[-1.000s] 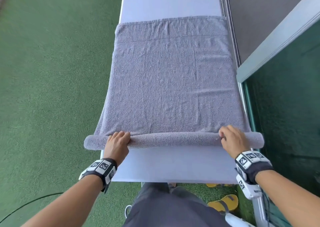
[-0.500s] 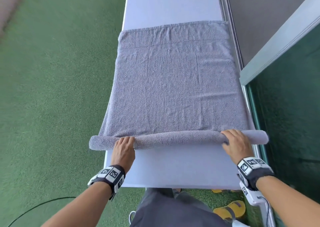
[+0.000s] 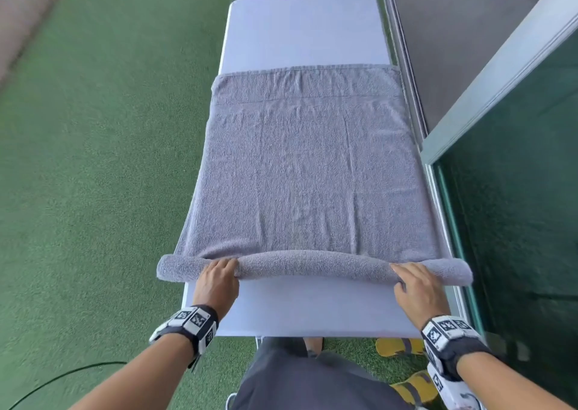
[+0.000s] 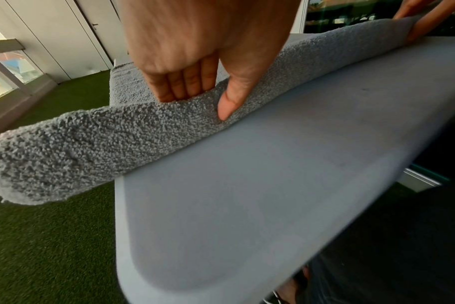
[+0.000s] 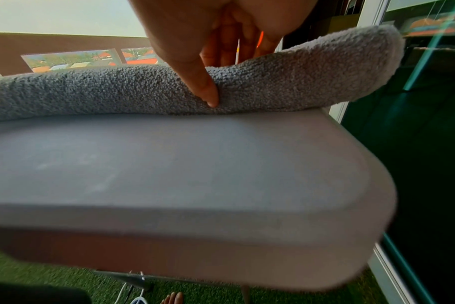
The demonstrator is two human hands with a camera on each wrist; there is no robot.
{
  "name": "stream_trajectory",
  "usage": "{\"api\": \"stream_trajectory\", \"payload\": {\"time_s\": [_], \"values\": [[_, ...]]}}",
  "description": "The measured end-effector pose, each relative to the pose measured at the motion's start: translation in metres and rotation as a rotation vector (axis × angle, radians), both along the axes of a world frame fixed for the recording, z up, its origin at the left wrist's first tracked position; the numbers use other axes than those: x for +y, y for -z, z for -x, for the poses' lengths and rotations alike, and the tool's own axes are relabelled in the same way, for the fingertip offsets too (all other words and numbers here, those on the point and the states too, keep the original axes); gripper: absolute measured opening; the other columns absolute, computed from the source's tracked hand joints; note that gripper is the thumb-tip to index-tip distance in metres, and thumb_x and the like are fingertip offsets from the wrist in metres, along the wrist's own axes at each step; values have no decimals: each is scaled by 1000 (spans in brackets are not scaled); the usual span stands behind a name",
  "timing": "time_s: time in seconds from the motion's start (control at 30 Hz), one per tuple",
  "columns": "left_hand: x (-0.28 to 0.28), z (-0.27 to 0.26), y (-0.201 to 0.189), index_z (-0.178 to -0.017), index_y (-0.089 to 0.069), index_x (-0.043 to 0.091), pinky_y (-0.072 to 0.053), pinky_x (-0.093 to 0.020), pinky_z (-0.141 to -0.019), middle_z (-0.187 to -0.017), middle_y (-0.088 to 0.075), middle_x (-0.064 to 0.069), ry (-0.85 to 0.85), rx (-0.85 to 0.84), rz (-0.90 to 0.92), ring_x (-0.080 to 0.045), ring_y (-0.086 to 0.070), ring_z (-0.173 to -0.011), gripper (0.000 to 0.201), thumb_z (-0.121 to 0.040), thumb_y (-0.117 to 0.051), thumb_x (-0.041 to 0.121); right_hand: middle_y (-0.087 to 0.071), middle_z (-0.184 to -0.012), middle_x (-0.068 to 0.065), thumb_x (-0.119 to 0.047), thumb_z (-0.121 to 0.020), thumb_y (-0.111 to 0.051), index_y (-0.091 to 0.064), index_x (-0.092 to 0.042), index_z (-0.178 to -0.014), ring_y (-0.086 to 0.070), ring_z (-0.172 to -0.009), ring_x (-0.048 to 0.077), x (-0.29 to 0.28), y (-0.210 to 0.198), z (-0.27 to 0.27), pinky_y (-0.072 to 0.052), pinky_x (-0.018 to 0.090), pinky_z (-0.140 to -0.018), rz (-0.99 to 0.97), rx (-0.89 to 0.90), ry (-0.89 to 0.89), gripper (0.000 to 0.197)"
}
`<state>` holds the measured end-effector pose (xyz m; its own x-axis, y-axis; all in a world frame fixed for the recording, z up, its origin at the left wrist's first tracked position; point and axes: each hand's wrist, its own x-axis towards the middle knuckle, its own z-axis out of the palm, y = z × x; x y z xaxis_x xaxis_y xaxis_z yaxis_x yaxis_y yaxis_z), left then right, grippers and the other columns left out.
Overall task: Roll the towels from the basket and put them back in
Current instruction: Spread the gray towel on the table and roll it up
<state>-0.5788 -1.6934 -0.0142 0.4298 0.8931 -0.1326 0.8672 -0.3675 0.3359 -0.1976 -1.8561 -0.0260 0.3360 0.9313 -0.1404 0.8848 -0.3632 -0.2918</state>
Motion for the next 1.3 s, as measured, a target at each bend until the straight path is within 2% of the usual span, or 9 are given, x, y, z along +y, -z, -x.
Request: {"api": "stream_trajectory", "payload": {"time_s": [0.23, 0.4, 0.57, 0.7, 0.83, 0.9, 0.97, 1.07, 1.3], "values": [[-30, 22, -5, -94, -71, 8, -54, -38, -79, -94, -72, -7, 31, -8, 87, -23, -68, -86, 26, -71, -74, -2, -70, -109, 4, -6, -80, -64, -70, -8, -111, -62, -102, 22, -16, -11, 2, -46, 40, -97, 70, -22, -32, 32], [-1, 11, -7, -86, -72, 9, -57, -35, -70, -81, -67, -3, 25, 2, 188, -15, -60, -68, 23, -85, -55, -7, -61, -117, -1, -6, -88, -50, -62, -20, -123, -55, -109, 22, 19, -16, -11, -43, 34, -95, 301, 14, -44, 39], [7, 8, -5, -90, -58, 13, -48, -36, -75, -88, -56, 0, -18, 75, 51, -19, -50, -80, 25, -75, -62, -7, -45, -93, -4, -7, -79, -62, -49, -29, -91, -50, -92, 23, 43, -21, -20, -40, 32, -74, 316, -66, 13, 28], [-5, 1, 4, -80, -53, 11, -41, -28, -63, -77, -53, -2, -23, 42, 14, -15, -41, -68, 26, -72, -63, -12, -38, -72, -9, 10, -70, -58, -32, -28, -64, -46, -71, 22, 42, -18, -16, -35, 32, -61, 251, -9, -32, 47], [-33, 4, 4, -96, -55, 8, -49, -34, -72, -92, -55, -5, -34, 11, -8, -19, -42, -82, 39, -63, -46, -10, -54, -102, -3, -11, -85, -57, -57, -18, -100, -51, -95, 17, 20, -20, -11, -45, 30, -86, 229, -24, -126, 16], [-38, 9, 4, -107, -55, 4, -52, -37, -81, -102, -58, -9, 3, -7, 3, -22, -47, -92, 52, -58, -58, -14, -56, -111, -2, -19, -81, -67, -58, -14, -112, -54, -106, 18, 13, -21, -15, -46, 33, -95, 262, -14, -142, 33], [-32, 11, 9, -112, -56, 2, -54, -38, -85, -106, -61, -12, 10, 0, 0, -25, -53, -96, 56, -60, -64, -18, -61, -108, 1, -12, -70, -77, -62, -11, -110, -59, -102, 23, 12, -19, -17, -50, 37, -92, 250, -25, -159, 42], [-16, 7, 9, -100, -62, 4, -56, -37, -75, -94, -66, -10, -5, -3, 34, -25, -60, -86, 46, -62, -63, -22, -67, -97, 6, -3, -62, -78, -68, -8, -100, -63, -89, 26, 17, -16, -18, -53, 41, -81, 219, -79, -164, 40], [22, -6, -11, -92, -67, 4, -49, -33, -75, -86, -67, -9, 30, 110, 153, -26, -60, -83, 30, -74, -50, -14, -60, -91, -15, -37, -80, -51, -57, -36, -84, -51, -95, 12, 49, -34, -28, -29, 34, -77, 404, -188, -131, 7]]}}
